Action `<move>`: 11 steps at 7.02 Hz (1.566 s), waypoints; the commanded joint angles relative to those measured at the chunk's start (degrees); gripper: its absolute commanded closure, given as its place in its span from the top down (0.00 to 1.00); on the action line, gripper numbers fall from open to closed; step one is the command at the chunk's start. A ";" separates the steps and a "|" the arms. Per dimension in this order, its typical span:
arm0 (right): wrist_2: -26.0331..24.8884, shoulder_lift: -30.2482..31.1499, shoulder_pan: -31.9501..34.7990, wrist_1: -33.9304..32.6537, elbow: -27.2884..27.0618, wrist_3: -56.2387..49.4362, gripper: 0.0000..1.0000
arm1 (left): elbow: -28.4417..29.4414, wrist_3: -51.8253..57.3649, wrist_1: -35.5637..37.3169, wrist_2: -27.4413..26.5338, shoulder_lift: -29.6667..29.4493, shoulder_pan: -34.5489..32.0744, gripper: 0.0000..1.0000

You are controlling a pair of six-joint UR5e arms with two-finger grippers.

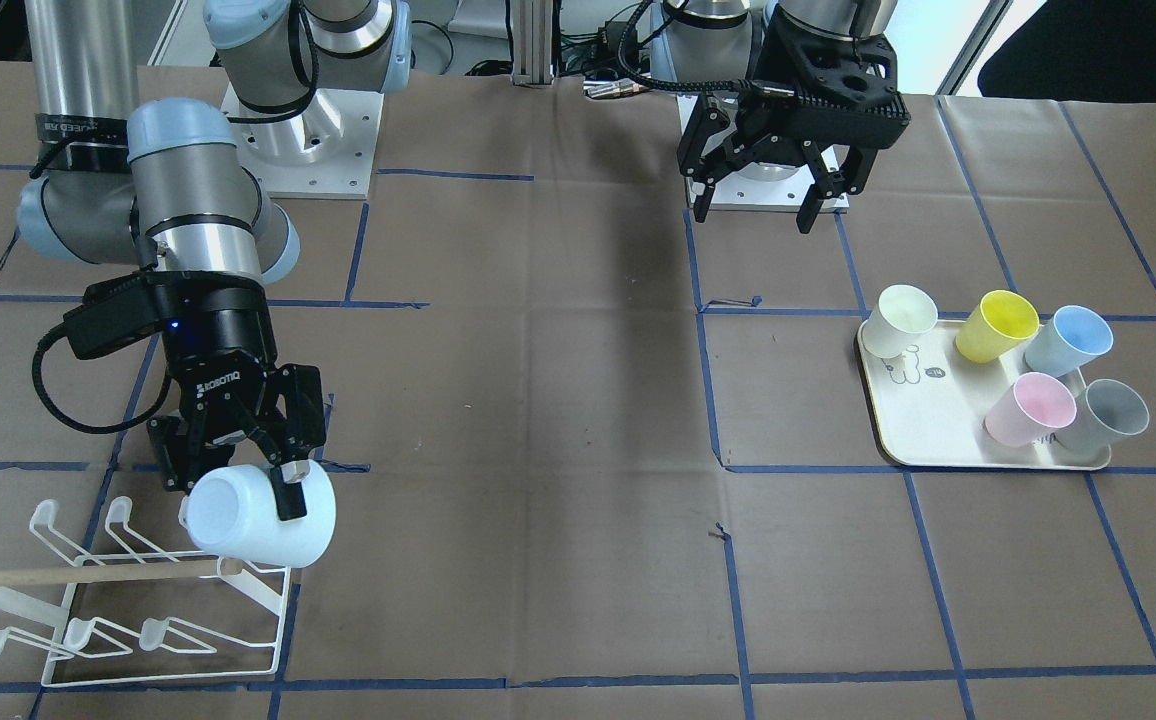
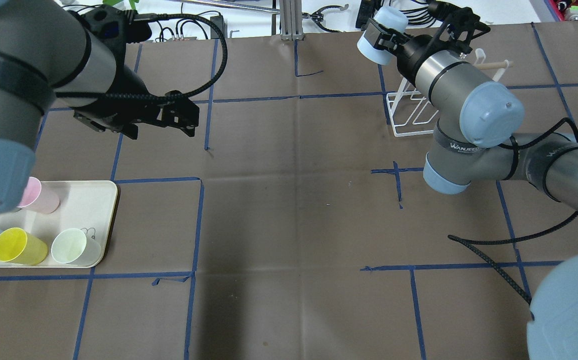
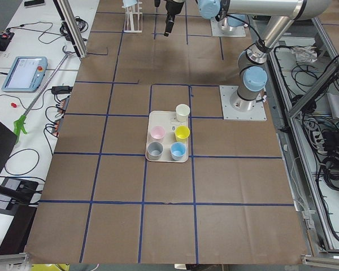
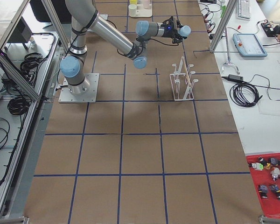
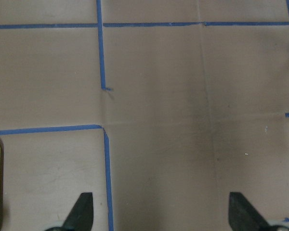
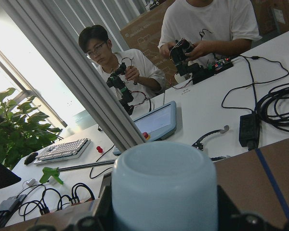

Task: Transfer IKEA cup to right arm and place on rack

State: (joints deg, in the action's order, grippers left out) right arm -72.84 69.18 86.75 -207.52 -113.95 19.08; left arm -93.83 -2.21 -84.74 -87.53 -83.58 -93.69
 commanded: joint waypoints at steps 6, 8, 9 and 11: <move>-0.91 -13.19 -7.81 -17.75 4.70 -13.36 0.31 | 4.55 1.59 -2.66 -1.51 -8.26 0.44 1.00; -1.08 -15.03 -7.91 -17.40 5.31 -15.20 0.31 | 3.92 5.35 -3.67 -1.42 -8.09 8.48 1.00; -0.82 -15.39 -7.91 -15.39 5.84 -15.21 0.31 | 1.75 12.07 -3.68 -1.77 -7.74 12.53 1.00; -0.99 -15.74 -7.91 -15.20 6.28 -15.21 0.31 | -3.70 20.45 -3.16 -4.39 -5.29 20.70 1.00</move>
State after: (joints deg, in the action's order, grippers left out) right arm -73.75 53.63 78.85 -223.02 -107.96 3.92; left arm -94.38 12.82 -88.15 -90.53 -90.33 -78.00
